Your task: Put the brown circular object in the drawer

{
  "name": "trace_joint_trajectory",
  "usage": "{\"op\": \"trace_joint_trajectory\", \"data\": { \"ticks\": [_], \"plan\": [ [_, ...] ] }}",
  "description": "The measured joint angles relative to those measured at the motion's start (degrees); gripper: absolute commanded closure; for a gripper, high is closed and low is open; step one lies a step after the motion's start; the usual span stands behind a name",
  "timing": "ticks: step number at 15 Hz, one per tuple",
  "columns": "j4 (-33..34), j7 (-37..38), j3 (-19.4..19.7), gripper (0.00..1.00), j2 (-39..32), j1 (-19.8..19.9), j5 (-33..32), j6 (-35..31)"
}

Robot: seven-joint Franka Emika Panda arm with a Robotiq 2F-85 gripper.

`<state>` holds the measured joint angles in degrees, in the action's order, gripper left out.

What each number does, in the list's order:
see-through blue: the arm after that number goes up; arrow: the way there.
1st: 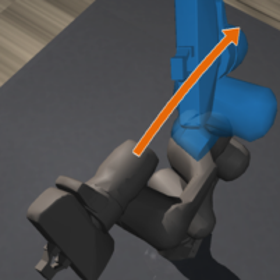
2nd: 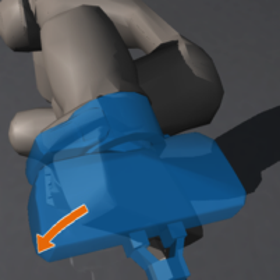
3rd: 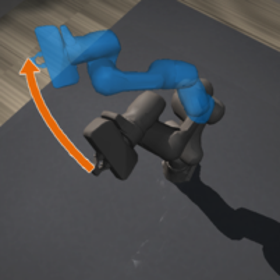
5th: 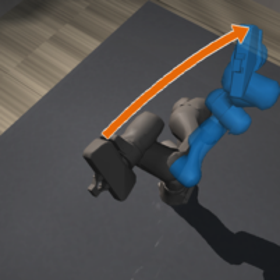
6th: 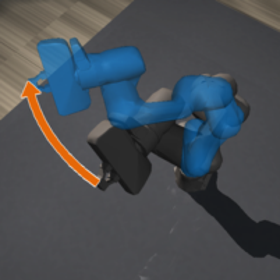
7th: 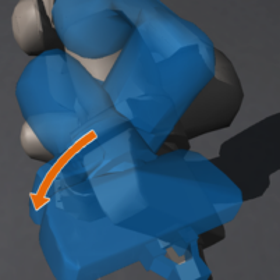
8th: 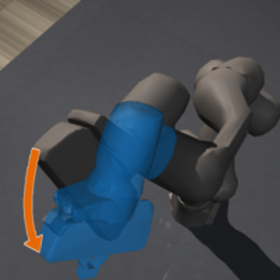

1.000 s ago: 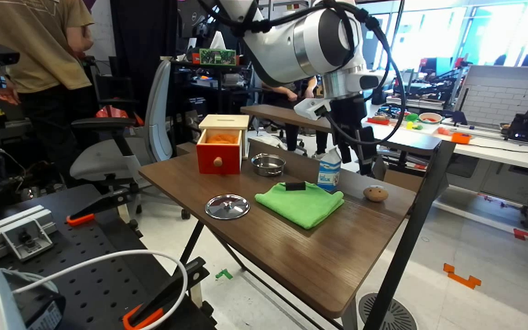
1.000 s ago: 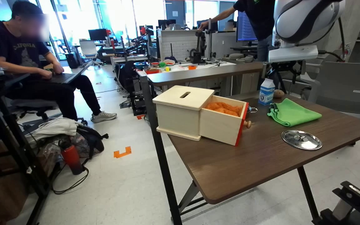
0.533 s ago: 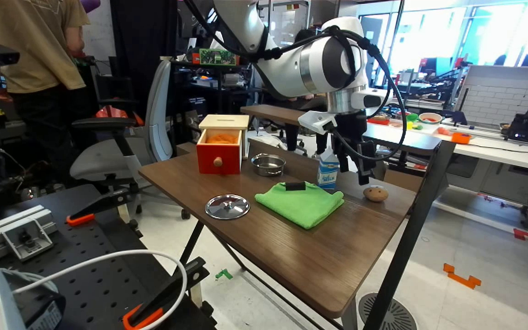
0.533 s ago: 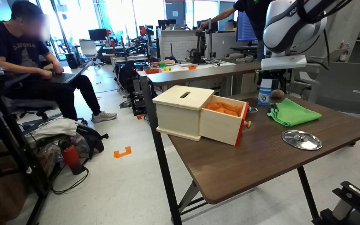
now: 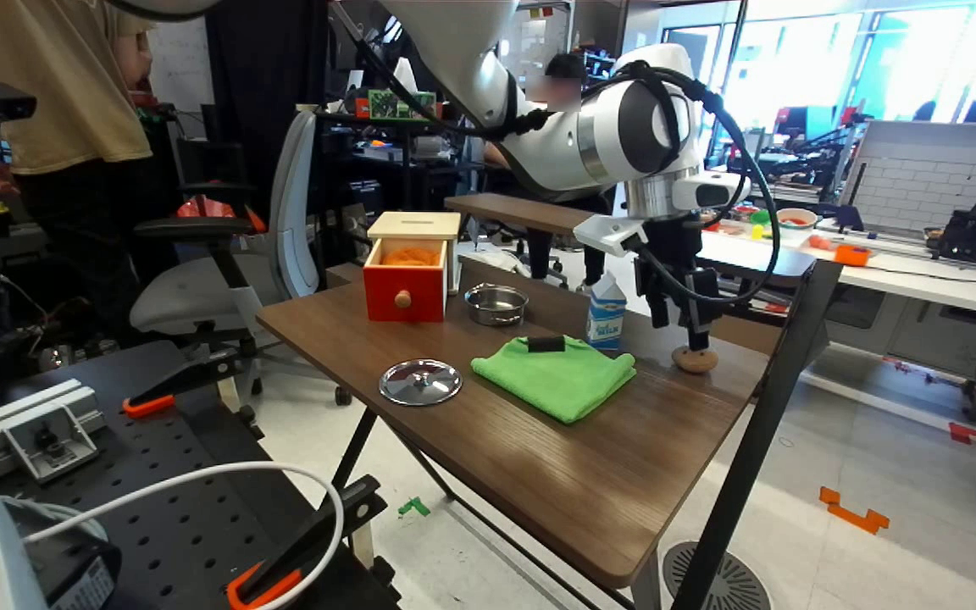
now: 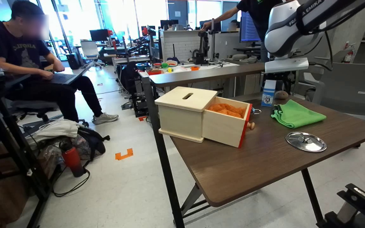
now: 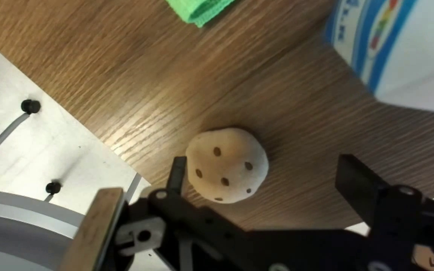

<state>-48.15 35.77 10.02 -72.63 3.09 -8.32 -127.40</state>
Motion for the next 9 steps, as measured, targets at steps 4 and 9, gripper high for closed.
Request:
{"op": "trace_joint_trajectory", "data": {
  "ticks": [4, 9],
  "plan": [
    [4.4, 0.0, 0.8, 0.00, -2.7, 1.1, 0.0, 3.1],
    [8.7, 0.0, 1.0, 0.42, -6.0, 2.7, 0.1, 6.5]
  ]
}}
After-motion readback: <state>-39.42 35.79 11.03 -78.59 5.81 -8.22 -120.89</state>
